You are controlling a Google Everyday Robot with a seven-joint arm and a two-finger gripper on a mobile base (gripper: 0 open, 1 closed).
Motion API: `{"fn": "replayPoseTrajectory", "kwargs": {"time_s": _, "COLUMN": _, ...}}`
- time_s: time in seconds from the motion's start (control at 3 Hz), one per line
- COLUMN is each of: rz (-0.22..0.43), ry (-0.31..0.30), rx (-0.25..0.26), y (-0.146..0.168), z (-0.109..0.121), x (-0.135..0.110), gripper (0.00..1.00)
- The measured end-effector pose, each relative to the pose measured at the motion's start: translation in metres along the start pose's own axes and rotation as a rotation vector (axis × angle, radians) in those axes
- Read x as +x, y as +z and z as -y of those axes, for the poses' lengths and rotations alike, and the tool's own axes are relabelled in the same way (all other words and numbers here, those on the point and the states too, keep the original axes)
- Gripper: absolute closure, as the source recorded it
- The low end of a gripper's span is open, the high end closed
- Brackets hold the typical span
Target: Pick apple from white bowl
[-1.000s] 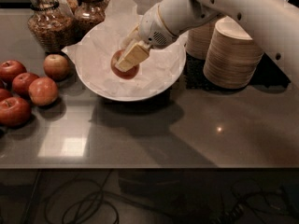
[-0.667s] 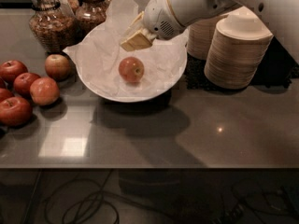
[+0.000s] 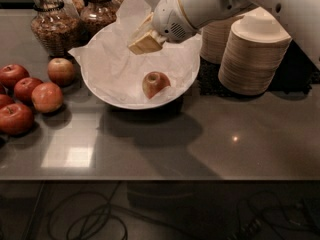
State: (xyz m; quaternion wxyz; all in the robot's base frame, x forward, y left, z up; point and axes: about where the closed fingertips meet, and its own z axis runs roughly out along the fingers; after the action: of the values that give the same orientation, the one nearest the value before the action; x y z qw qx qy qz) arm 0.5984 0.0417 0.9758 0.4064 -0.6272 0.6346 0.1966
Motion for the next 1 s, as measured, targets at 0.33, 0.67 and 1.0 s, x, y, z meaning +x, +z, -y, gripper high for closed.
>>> {"fn": "replayPoseTrajectory", "kwargs": {"time_s": 0.33, "rz": -0.001, "ry": 0.001, "rx": -0.001, "y": 0.000, "z": 0.000, "x": 0.000, "gripper": 0.57}}
{"fn": "replayPoseTrajectory", "kwargs": {"time_s": 0.67, "rz": -0.034, "ry": 0.051, "rx": -0.005, "y": 0.004, "z": -0.001, "x": 0.025, "gripper": 0.34}}
{"fn": "replayPoseTrajectory", "kwargs": {"time_s": 1.0, "rz": -0.069, "ry": 0.092, "rx": -0.007, "y": 0.011, "z": -0.001, "x": 0.049, "gripper": 0.11}}
